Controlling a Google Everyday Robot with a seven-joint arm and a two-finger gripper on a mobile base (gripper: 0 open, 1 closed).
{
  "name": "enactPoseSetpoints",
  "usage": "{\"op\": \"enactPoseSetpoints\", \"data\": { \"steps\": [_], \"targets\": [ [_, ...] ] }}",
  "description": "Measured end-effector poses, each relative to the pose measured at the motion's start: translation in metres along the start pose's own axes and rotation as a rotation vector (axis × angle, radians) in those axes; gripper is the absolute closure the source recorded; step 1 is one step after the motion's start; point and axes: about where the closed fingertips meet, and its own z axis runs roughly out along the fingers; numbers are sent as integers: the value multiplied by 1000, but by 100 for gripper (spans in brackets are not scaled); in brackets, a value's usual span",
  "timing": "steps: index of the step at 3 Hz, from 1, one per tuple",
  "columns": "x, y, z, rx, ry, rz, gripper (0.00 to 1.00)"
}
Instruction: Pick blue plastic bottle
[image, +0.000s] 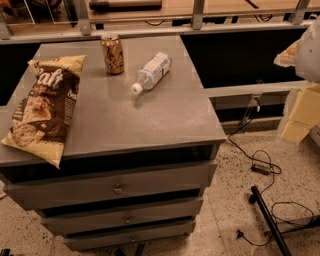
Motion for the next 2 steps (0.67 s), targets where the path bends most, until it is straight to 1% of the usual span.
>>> {"op": "enactPoseSetpoints", "data": {
  "steps": [1, 2],
  "targets": [
    [0, 0, 0, 0, 0, 0, 0],
    [-12, -18, 5, 2, -7, -67, 0]
  ]
}}
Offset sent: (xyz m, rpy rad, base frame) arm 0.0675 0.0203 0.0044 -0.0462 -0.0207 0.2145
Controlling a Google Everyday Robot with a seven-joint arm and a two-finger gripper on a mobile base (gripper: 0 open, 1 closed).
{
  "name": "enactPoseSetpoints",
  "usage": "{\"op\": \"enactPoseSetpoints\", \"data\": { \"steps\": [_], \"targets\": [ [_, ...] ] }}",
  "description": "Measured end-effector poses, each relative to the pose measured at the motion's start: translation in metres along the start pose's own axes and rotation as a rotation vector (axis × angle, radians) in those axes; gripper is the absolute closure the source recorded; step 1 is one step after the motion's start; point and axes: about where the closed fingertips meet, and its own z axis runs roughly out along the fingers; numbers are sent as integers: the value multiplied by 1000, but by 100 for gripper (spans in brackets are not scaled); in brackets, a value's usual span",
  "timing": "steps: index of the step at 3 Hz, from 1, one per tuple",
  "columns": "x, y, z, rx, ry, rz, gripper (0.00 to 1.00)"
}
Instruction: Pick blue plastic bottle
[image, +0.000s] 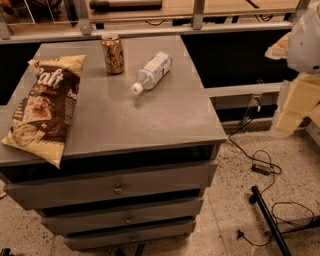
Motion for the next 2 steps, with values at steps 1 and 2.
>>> {"op": "enactPoseSetpoints", "data": {
  "steps": [1, 2],
  "targets": [
    [-26, -42, 17, -7, 25, -137, 0],
    [-94, -95, 37, 23, 54, -386, 0]
  ]
}}
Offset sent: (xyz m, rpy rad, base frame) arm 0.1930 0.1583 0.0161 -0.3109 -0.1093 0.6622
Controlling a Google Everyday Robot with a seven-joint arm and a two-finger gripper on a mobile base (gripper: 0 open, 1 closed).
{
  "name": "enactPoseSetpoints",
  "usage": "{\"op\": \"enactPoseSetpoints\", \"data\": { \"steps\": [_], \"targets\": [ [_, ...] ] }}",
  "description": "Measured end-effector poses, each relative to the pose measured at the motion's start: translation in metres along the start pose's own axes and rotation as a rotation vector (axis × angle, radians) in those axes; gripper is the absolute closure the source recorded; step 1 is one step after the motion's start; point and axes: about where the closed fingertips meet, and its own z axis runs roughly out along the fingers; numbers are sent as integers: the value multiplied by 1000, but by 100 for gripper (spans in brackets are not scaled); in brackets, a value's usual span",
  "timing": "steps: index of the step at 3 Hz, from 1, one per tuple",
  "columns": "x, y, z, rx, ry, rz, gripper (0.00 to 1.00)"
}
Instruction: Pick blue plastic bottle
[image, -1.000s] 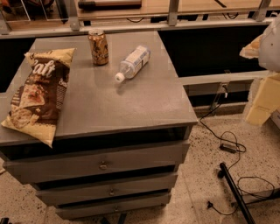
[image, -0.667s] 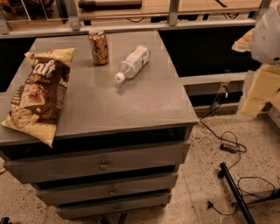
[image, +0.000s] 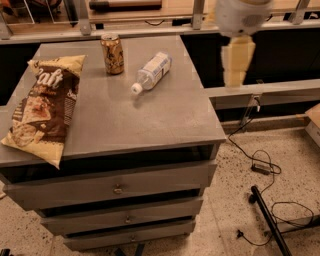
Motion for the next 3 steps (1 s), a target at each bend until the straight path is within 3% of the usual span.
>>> {"op": "enactPoseSetpoints", "data": {
  "steps": [1, 2, 3],
  "targets": [
    [-74, -42, -8, 136, -45, -289, 0],
    [-72, -46, -8, 148, -49, -272, 0],
    [-74, -50, 1, 133, -22, -383, 0]
  ]
}}
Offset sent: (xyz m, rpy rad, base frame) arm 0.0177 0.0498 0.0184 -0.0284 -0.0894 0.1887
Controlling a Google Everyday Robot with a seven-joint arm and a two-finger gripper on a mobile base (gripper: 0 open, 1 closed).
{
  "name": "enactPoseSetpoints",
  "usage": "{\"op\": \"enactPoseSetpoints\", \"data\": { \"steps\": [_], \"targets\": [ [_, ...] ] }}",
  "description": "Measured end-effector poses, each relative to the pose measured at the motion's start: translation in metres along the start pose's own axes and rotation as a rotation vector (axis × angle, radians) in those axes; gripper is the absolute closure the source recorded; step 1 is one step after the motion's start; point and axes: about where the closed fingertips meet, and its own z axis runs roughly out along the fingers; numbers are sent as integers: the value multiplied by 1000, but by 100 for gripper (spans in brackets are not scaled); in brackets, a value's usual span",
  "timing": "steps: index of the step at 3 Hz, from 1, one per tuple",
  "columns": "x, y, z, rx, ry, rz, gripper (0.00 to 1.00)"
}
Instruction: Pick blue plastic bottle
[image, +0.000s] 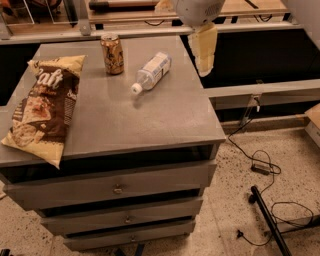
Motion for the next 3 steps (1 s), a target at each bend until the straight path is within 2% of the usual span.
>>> {"op": "enactPoseSetpoints", "data": {
  "steps": [1, 2, 3],
  "targets": [
    [16, -15, 27, -4, 4, -142, 0],
    [28, -38, 69, -16, 12, -277, 0],
    [18, -65, 136, -60, 6, -434, 0]
  ]
}}
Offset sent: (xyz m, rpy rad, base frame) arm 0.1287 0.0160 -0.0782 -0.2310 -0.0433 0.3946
